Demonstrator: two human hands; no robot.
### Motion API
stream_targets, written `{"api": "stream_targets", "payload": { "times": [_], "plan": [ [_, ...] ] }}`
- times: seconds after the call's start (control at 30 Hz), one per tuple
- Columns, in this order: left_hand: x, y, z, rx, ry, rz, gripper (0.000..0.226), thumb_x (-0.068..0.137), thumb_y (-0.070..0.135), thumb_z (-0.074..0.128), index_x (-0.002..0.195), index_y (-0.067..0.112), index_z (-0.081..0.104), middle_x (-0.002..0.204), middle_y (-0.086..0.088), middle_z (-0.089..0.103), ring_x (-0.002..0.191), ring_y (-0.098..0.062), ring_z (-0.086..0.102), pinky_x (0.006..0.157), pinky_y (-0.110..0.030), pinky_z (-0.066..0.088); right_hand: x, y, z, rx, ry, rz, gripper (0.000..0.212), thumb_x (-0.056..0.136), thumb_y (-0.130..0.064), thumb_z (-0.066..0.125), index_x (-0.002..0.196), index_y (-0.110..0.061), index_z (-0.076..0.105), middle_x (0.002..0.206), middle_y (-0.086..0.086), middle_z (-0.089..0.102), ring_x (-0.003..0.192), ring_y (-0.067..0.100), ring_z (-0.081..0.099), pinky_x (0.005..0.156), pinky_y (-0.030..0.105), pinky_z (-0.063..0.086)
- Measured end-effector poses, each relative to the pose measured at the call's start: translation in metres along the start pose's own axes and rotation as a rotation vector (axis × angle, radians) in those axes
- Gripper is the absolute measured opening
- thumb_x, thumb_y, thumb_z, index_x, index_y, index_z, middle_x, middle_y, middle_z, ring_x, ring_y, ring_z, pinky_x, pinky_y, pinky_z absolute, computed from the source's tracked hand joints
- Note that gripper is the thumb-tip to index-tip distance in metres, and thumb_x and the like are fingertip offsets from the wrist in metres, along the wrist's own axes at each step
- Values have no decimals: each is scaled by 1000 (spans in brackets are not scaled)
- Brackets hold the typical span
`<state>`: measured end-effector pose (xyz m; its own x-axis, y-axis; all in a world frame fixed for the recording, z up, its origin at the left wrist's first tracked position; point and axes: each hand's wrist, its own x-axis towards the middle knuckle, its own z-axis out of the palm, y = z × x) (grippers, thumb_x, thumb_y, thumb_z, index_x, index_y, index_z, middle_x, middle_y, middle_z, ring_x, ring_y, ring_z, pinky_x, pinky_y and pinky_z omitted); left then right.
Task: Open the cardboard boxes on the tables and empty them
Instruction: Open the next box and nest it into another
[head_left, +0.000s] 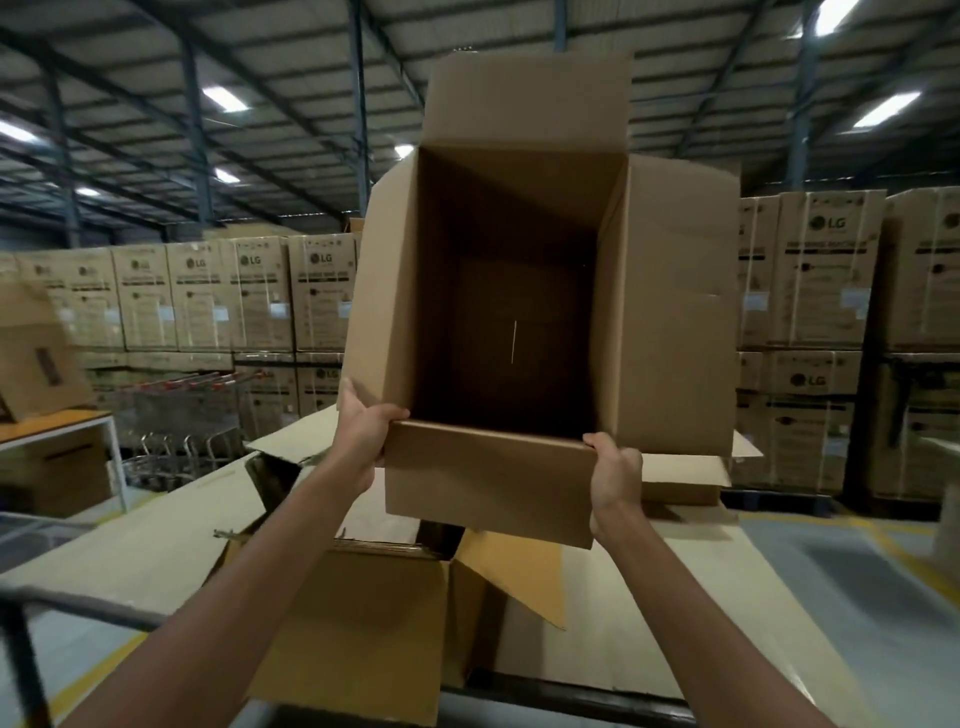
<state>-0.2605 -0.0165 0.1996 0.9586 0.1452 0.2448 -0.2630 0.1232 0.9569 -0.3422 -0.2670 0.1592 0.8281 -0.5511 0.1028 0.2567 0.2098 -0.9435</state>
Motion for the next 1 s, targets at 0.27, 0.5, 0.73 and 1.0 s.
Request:
{"api": "stream_targets", "payload": {
  "times": [0.27,0.5,0.73,1.0],
  "plan": [
    [80,-16,-77,-6,86,-6,96,84,0,63,156,38,13,147,-6,43,118,-33,55,79,-48,55,17,27,102,-28,-80,36,22,97,-26,59,93,-10,44,93,12,52,78,19,50,67,36,41],
    [165,-35,-118,-34,161,31,100,83,-4,63,159,29,8,158,-10,30,129,-33,48,98,-51,52,64,49,179,-55,-154,25,22,96,-27,61,93,-12,45,92,10,53,79,18,52,63,33,41],
    [234,-49,-148,75,206,84,91,86,8,61,160,24,9,155,-11,35,131,-31,46,108,-51,44,106,79,242,-91,-189,78,43,93,-29,63,117,6,53,96,16,58,81,23,58,60,35,45],
    [262,-95,-180,184,215,24,78,86,22,63,155,22,26,139,-8,49,116,-28,54,96,-47,50,113,121,282,-219,-158,173,22,94,-28,56,92,-6,60,88,13,57,84,25,55,71,39,44]
  ]
}}
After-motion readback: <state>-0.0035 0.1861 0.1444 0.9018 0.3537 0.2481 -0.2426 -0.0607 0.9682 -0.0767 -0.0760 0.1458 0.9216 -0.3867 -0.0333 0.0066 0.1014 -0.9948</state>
